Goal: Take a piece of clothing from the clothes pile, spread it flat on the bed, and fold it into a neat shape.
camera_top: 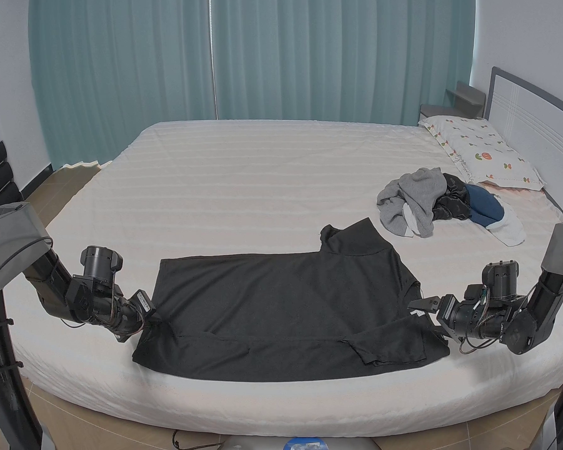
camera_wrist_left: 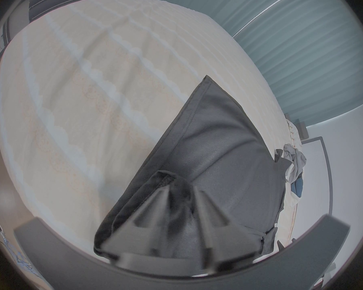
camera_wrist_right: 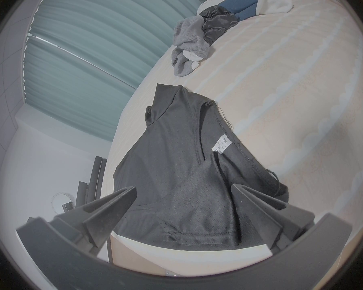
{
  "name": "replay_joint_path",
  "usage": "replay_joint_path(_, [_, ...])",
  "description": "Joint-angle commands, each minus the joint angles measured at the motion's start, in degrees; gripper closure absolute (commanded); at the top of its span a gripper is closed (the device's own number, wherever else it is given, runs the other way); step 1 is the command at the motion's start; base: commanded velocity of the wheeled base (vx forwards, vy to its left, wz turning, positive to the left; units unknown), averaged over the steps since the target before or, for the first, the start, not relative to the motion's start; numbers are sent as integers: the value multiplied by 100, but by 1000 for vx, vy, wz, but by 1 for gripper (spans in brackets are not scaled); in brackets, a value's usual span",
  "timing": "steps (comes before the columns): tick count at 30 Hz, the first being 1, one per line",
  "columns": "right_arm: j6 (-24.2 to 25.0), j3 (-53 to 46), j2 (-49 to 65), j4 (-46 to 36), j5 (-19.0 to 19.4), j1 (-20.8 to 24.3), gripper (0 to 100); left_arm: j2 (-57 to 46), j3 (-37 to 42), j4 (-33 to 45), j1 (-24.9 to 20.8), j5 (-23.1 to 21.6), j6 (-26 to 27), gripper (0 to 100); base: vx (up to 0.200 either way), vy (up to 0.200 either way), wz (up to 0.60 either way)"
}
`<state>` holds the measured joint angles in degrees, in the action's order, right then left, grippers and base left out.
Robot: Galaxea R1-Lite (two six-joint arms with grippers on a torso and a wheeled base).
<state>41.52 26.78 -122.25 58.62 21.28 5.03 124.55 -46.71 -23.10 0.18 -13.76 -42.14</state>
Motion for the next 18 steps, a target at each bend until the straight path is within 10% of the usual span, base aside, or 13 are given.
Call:
replay_joint_path(1, [-56,29,-18,0,-45,-2,0,34,13,16,61,-4,-4,100,0,0,0])
replay_joint_path(18, [-338,741,-704,17,-397,85,0,-19,101,16,281,111,-66,100,0,0,0])
